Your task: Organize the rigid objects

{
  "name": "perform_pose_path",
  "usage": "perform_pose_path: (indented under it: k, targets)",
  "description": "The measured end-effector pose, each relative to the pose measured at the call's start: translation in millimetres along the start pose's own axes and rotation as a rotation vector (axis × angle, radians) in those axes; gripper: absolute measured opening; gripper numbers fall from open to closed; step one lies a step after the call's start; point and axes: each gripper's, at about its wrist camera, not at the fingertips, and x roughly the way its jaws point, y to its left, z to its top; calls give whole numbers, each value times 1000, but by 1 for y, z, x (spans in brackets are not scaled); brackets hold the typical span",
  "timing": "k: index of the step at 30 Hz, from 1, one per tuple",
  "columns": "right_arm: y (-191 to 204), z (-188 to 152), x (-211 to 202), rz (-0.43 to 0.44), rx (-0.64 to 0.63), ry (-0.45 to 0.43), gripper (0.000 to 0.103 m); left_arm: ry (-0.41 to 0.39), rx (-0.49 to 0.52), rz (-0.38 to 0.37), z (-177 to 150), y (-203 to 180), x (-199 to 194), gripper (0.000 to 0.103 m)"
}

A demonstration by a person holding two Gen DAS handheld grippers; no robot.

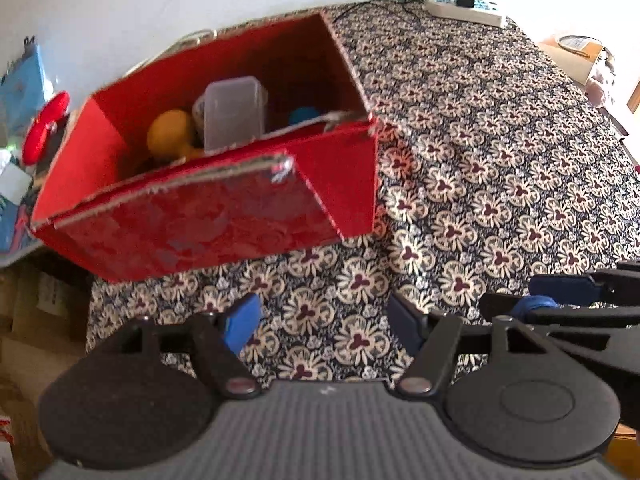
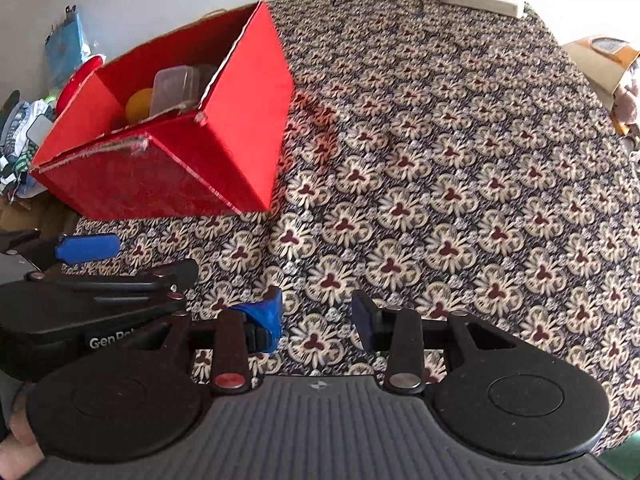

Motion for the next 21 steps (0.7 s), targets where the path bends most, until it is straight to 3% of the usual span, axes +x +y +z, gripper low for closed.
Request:
perform_pose_path:
  k: [11,21]
  targets:
    - [-49,6,-10,-113,158,-67,22,-31,118,-80,26,-40,6,70]
    - [-65,25,-17,-155,217,-119,22,-119,172,-78,58,-48,-7,70]
